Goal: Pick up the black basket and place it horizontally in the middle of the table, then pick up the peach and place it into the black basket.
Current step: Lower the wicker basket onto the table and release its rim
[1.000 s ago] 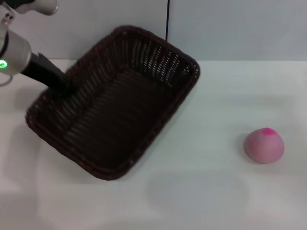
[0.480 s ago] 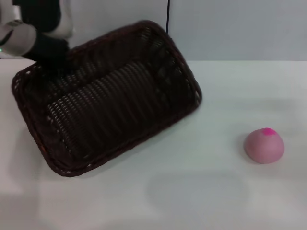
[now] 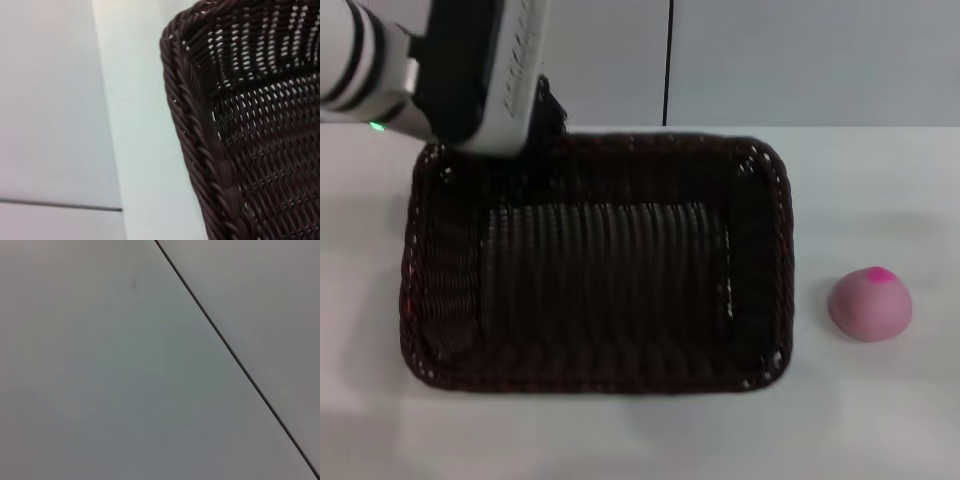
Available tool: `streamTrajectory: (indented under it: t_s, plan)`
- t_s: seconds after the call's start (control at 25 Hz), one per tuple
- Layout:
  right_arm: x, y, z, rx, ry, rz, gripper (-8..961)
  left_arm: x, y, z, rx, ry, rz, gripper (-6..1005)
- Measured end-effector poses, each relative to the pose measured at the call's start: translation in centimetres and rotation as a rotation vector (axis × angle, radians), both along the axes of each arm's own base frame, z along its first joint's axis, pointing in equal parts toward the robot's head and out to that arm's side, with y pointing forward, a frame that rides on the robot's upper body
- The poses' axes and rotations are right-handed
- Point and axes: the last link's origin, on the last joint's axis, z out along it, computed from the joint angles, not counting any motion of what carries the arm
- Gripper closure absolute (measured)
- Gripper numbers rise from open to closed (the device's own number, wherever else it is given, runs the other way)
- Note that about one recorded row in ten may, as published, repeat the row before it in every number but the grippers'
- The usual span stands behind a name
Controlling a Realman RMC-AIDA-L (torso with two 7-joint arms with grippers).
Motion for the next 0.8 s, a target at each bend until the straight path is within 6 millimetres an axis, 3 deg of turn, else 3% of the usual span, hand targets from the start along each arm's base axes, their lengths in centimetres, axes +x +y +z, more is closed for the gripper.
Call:
streamTrajectory:
  t_s: [0.16,0.8]
  plan:
    - [0.0,0.0,0.0,0.0,0.001,0.001,253,-0.5,-0.8,-1.2,-0.004,0.021,-0.025,701]
    - [0.1,0.0,-0.3,-0.012,0.006,-0.008,254,-0.8,-2.2,-1.1,0.079,-0.058,-0.011,633]
